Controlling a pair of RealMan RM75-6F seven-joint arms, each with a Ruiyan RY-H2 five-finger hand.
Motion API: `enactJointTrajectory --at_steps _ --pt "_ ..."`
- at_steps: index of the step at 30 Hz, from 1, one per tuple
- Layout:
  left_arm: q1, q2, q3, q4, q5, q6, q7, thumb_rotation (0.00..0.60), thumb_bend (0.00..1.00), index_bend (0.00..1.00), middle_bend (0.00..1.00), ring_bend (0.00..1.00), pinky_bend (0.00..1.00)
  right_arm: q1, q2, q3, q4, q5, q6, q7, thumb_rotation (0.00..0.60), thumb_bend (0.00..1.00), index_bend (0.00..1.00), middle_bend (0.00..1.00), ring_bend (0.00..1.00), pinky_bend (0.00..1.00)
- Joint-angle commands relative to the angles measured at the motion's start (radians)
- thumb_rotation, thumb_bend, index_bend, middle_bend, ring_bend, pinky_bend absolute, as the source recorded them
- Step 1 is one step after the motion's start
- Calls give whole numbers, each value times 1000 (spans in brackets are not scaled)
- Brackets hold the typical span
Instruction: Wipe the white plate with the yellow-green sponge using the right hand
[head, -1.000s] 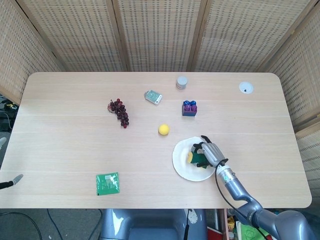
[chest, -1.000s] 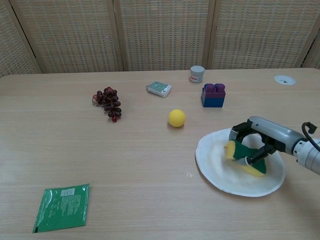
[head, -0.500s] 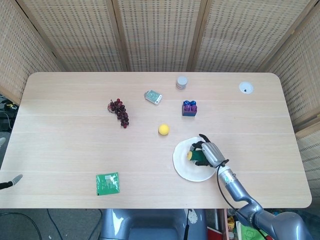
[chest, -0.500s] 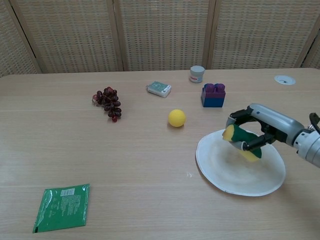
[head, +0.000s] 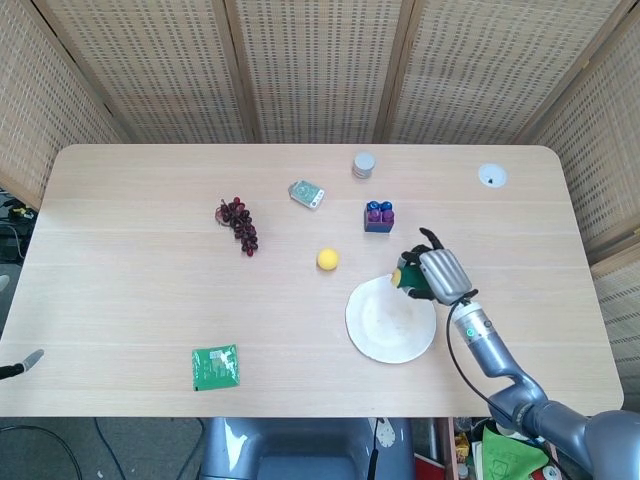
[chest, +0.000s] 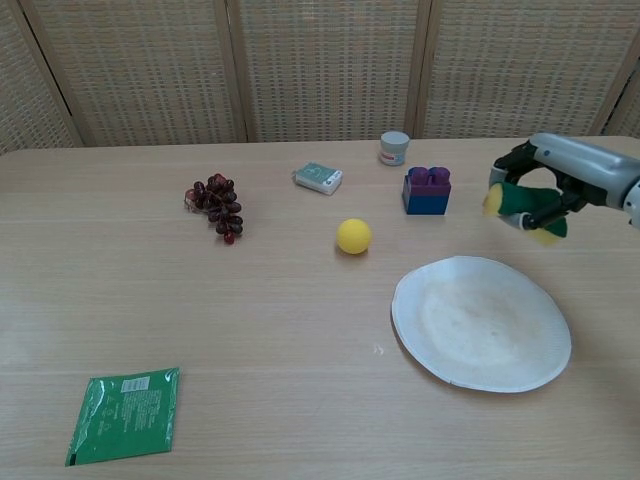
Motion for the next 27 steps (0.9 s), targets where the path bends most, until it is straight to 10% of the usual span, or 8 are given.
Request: enactJointTrajectory --at_steps 1,8,17,27 --pt "-1 -1 0 -2 -1 -2 3 600 0 0 0 0 0 14 53 9 -10 99 -164 -87 600 312 407 316 208 10" --pt "-2 -1 2 -5 -1 -5 9 600 0 0 0 0 0 19 69 15 -36 160 -250 -125 600 74 125 13 0 0" --pt "0 3 4 -4 3 -2 0 600 0 0 0 0 0 -9 161 24 -217 143 -175 -158 600 35 25 0 0 0" --pt "14 -8 11 8 35 36 13 600 0 0 0 0 0 -212 343 -51 -429 -65 257 -155 600 0 19 0 0 0"
